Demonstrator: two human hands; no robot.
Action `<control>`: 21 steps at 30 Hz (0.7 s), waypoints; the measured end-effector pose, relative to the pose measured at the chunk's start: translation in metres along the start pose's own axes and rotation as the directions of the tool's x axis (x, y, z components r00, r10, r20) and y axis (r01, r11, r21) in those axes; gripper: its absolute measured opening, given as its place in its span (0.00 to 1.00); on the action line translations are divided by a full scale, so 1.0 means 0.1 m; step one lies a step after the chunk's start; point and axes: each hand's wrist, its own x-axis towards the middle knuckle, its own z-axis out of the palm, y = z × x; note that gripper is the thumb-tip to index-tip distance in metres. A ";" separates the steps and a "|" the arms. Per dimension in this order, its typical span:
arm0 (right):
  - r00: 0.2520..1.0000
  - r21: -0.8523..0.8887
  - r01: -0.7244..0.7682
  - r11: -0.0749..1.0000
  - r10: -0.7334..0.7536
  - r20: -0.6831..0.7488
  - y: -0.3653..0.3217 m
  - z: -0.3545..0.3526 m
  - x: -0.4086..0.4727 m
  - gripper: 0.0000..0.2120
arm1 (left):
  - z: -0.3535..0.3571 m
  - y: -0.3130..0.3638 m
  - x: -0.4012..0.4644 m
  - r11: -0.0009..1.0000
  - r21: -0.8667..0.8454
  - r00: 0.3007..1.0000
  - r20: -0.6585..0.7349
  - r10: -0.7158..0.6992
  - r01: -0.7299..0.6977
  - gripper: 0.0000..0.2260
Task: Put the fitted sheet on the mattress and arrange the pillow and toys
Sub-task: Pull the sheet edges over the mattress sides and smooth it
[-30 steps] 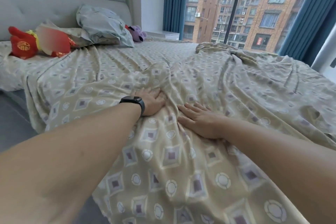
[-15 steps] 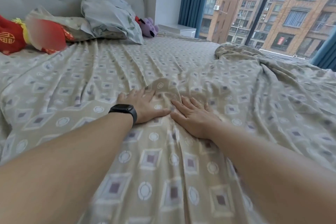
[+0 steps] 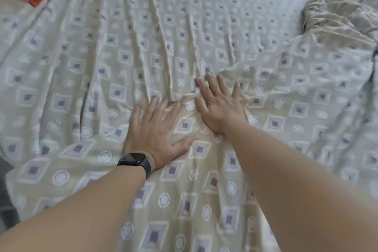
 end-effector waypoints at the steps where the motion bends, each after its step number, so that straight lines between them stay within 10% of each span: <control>1: 1.000 -0.004 0.011 1.000 -0.011 0.008 0.01 0.00 0.02 0.29 | -0.02 0.01 -0.01 1.000 0.000 1.000 0.023 0.000 0.000 0.43; 21: 0.938 -0.049 0.341 0.939 -0.336 0.083 0.40 -0.12 0.55 0.29 | -0.13 0.05 0.08 0.997 0.047 0.973 0.218 -0.076 0.067 0.45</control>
